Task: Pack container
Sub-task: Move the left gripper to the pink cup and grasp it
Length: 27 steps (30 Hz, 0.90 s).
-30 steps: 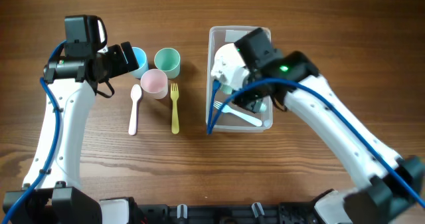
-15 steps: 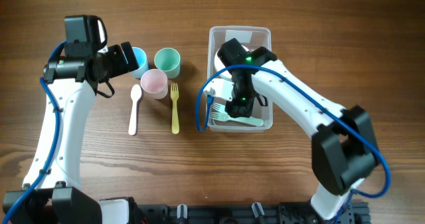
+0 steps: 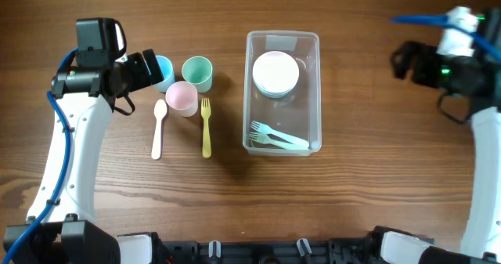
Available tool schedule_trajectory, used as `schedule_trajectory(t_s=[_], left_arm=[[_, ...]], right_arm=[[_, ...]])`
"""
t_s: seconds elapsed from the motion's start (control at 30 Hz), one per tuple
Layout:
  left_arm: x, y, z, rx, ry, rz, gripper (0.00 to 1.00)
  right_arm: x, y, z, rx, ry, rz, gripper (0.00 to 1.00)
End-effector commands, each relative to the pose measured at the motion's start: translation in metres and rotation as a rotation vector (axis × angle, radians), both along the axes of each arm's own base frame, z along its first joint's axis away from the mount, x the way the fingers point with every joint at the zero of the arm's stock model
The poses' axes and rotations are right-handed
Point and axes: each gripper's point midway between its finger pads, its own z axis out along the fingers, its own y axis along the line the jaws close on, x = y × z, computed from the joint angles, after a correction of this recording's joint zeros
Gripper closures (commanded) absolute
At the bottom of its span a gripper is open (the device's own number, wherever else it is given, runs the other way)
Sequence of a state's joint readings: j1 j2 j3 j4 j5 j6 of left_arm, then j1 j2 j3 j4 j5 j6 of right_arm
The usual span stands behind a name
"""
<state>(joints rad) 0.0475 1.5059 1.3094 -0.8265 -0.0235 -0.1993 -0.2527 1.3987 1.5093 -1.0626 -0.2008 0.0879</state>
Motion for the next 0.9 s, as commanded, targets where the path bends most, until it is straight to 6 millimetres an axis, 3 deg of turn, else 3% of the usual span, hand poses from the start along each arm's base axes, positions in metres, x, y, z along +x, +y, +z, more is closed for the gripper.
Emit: schedule_trajectory(t_s=[0.0,0.03,0.1,0.2,0.3,0.4,0.43,0.5,0.6,0.63,0.7,0.8,0.87], left_arm=[[0.004,-0.011,0.007,-0.056,-0.017,-0.04,0.0],[-0.006,-0.028,0.002,-0.146,0.026,-0.092,0.0],[-0.005,-0.042,0.005,-0.213,0.014,-0.133,0.0],[-0.004,-0.041,0.008,-0.201,0.007,-0.133,0.01],[0.002,-0.033,0.035,-0.137,-0.004,-0.141,0.0],[-0.002,-0.052,0.042,-0.103,0.056,-0.245,0.01],[-0.005,-0.06,0.03,-0.026,0.108,-0.287,0.0],[-0.002,-0.048,0.008,0.09,0.181,-0.175,0.0],[0.002,-0.063,-0.025,-0.071,0.275,-0.112,0.01],[0.002,-0.066,-0.047,-0.109,0.34,-0.074,0.01],[0.0,-0.066,-0.072,-0.105,0.418,-0.06,0.03],[-0.001,-0.063,-0.092,-0.087,0.47,-0.052,0.14],[-0.002,-0.061,-0.094,-0.074,0.479,-0.047,0.18]], right_arm=[[-0.008,-0.031,-0.009,0.091,0.029,-0.2,0.0],[-0.01,-0.035,-0.009,0.091,0.029,-0.213,0.0],[-0.01,-0.036,-0.009,0.091,0.028,-0.215,0.0],[-0.009,-0.036,-0.009,0.091,0.028,-0.215,0.0],[-0.009,-0.036,-0.009,0.091,0.027,-0.215,0.0],[-0.009,-0.036,-0.009,0.091,0.027,-0.215,0.0],[-0.009,-0.036,-0.009,0.091,0.027,-0.215,0.0],[-0.009,-0.036,-0.009,0.091,0.027,-0.215,0.0],[-0.009,-0.036,-0.009,0.091,0.027,-0.215,0.0],[-0.009,-0.036,-0.009,0.092,0.027,-0.216,0.0],[-0.009,-0.036,-0.009,0.091,0.027,-0.215,0.0],[-0.009,-0.036,-0.009,0.091,0.027,-0.215,0.0],[-0.009,-0.036,-0.009,0.091,0.027,-0.215,0.0]])
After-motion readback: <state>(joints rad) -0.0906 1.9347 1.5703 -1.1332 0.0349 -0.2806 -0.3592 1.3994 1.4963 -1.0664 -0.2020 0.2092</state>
